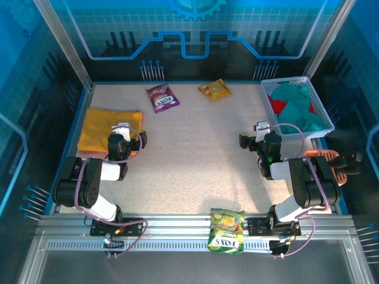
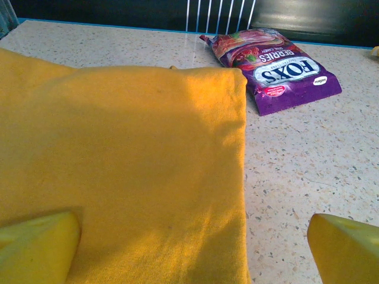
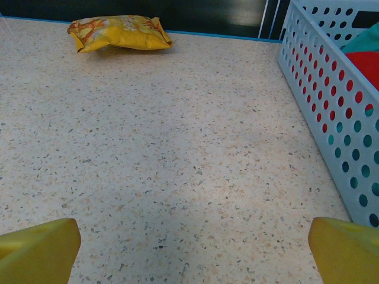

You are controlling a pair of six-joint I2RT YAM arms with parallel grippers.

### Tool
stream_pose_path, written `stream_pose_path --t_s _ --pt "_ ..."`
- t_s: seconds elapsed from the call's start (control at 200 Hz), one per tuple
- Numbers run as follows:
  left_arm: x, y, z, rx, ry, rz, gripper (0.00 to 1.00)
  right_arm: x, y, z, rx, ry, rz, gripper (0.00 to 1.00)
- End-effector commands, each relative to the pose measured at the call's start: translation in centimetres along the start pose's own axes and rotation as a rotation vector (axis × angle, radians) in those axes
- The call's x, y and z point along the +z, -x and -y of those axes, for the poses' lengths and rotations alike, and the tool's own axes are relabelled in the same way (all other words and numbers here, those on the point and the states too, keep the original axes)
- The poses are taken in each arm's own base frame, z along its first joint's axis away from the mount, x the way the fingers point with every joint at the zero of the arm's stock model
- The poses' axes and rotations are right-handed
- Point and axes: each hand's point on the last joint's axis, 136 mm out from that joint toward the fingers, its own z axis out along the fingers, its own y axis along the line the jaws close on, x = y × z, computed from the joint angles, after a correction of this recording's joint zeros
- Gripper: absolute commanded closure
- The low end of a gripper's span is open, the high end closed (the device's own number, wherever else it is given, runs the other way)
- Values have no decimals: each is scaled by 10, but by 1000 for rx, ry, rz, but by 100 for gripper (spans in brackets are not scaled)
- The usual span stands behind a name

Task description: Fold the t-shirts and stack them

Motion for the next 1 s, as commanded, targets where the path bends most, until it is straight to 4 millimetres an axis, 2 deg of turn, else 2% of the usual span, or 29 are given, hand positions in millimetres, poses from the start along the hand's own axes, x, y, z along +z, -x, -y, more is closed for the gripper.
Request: stream_pose_path --t_s 0.0,0.52,0.615,0.71,0.821,0.991 --pt "4 8 7 24 -17 17 1 4 13 -2 -28 12 31 0" --pt "3 9 7 28 -6 24 1 3 13 -2 -16 34 34 0" --pt "3 8 7 32 -5 25 1 3 15 1 -27 -9 31 0" --pt "3 10 7 39 7 26 1 -6 35 8 -56 -114 34 0" --pt "-2 19 6 52 47 33 1 -11 62 -2 -102 -111 -49 0" --pt "-12 35 13 66 78 -43 1 -24 95 5 24 -160 -110 0"
